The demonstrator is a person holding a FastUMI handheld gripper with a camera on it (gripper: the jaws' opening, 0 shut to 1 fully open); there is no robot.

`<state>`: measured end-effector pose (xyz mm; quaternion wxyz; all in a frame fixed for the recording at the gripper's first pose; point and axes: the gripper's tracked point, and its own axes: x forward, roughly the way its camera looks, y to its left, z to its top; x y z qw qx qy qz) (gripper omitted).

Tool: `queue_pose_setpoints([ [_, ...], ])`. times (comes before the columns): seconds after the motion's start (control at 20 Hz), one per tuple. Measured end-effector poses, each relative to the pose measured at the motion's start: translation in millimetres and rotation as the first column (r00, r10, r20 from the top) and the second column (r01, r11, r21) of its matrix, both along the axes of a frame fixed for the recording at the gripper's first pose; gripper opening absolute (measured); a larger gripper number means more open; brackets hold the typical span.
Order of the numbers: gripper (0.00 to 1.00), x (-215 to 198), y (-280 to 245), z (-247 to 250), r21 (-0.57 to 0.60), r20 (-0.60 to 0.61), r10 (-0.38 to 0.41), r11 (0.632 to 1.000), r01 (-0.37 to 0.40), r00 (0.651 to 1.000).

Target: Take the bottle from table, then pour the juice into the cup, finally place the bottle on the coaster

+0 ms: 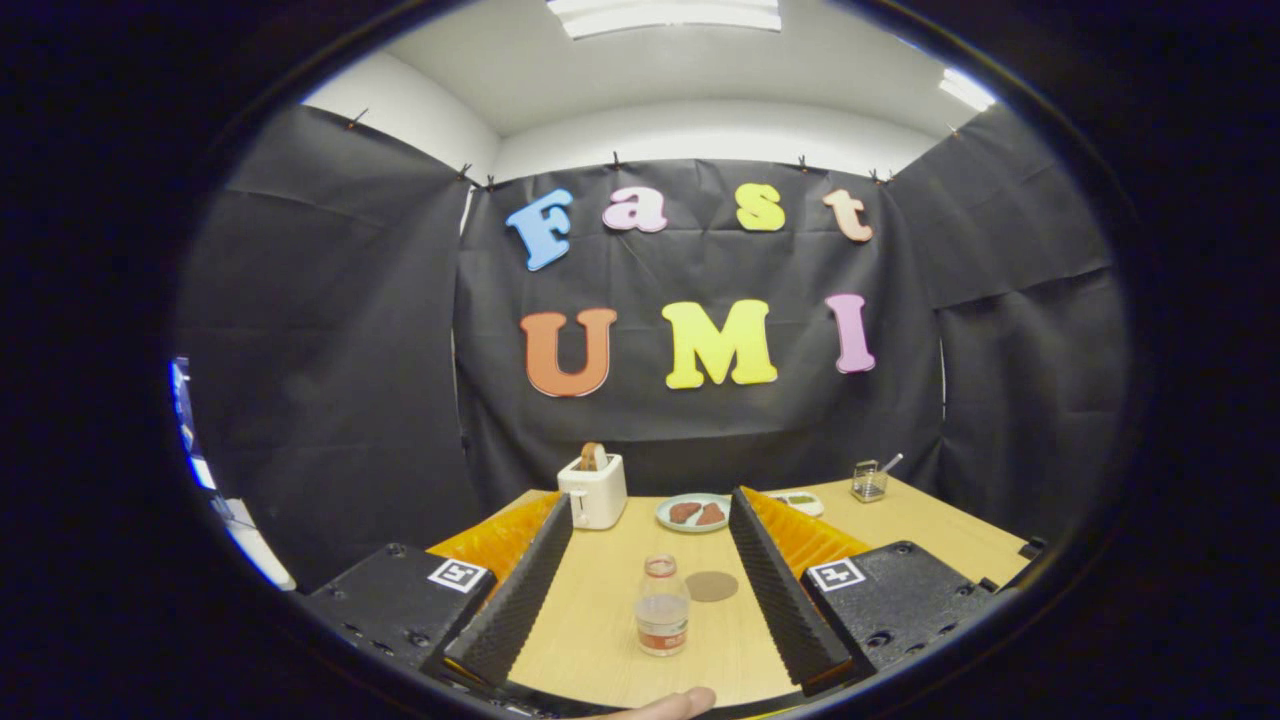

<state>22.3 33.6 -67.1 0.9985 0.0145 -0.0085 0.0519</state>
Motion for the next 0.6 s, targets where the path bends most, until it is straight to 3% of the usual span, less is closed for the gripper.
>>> queue_pose_setpoints([
  [0.6,1.0,60.1,-6.4,-112.6,-0.03,-0.059,-0.035,0.999,0.033,0.998],
])
